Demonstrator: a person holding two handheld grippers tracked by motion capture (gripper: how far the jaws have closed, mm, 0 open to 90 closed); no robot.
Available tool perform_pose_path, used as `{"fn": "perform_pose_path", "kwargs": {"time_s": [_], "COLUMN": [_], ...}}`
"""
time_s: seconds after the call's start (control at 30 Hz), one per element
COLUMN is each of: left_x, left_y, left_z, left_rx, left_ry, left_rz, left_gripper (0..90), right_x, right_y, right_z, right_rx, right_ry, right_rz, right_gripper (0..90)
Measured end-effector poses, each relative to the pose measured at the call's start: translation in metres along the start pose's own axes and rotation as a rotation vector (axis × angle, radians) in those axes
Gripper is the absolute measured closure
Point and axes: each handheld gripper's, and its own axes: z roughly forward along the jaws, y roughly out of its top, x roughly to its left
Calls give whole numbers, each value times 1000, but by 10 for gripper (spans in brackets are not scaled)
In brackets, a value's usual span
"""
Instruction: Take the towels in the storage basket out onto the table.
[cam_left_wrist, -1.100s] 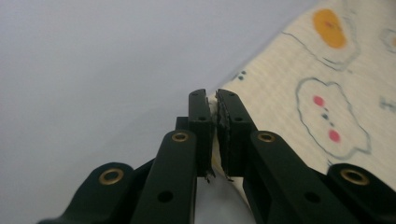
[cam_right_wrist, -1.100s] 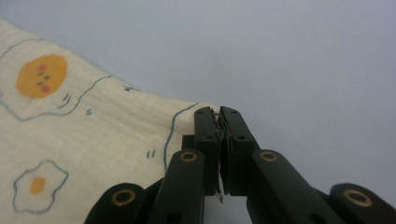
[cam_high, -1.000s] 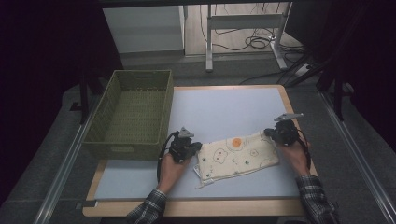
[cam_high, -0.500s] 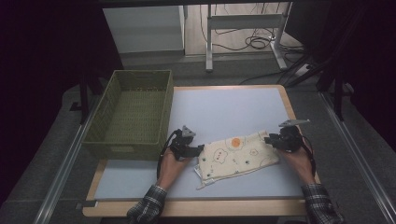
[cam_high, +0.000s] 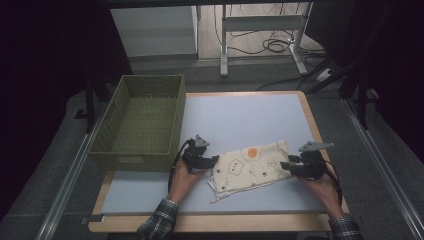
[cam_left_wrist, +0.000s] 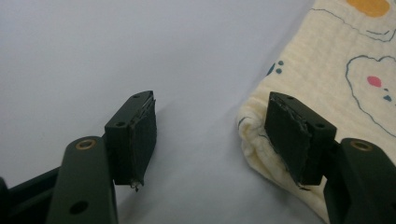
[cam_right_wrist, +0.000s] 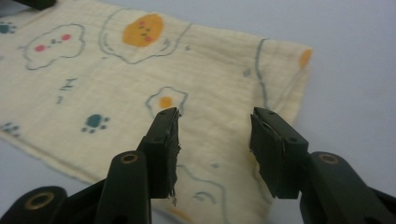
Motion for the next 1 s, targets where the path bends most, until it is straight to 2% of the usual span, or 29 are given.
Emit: {"fn": "perform_pose_path", "kwargs": {"time_s": [0.4,0.7,1.0], "left_x": [0,0,1], "left_y": [0,0,0], "left_z": [0,0,0], "left_rx": [-3,-4,1], "left_ry": [-1,-2,-1], "left_rz": [-1,-1,1], "left_gripper": [342,342,343], "right_x": [43,87,127], "right_y": [-1,9,22], "right_z": [8,27,49], "right_rx": [5,14,36], "right_ry": [93,215,324], "right_rz": [-76,-161,-207], "right_gripper": [519,677,693]}}
